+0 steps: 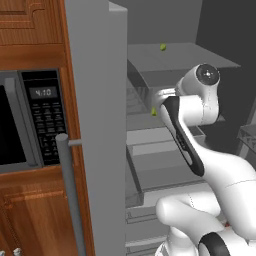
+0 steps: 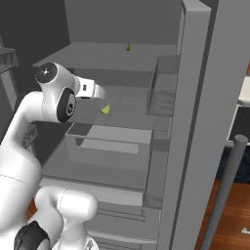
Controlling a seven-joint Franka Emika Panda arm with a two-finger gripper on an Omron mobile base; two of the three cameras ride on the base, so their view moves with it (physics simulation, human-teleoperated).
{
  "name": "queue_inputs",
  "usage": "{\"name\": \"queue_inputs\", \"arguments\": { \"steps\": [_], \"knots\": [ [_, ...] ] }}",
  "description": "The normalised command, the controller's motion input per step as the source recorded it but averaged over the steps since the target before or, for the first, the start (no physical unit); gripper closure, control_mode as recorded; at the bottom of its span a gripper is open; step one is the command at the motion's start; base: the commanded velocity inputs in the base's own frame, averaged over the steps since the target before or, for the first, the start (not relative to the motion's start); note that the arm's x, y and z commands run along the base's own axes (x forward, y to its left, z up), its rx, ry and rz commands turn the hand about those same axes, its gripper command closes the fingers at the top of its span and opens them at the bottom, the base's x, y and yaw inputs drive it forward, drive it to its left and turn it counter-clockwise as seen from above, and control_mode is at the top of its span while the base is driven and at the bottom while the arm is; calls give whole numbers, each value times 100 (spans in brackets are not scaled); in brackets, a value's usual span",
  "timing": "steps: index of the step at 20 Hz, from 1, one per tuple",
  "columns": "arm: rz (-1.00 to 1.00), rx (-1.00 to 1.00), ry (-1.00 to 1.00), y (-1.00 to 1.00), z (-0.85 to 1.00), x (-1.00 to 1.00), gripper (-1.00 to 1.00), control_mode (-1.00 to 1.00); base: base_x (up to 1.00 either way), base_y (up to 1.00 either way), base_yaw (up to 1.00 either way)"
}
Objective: Take the lemon wedge from the fridge and place it on the plate with fish on the dining counter.
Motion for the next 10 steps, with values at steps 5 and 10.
{"name": "queue_inputs", "arguments": {
  "steps": [5, 10],
  "knots": [
    [0, 3, 12, 0, -36, 27, -100, -100, 0, 0, 0],
    [0, 0, 7, 0, -14, 5, -100, -100, 0, 0, 0]
  ]
}}
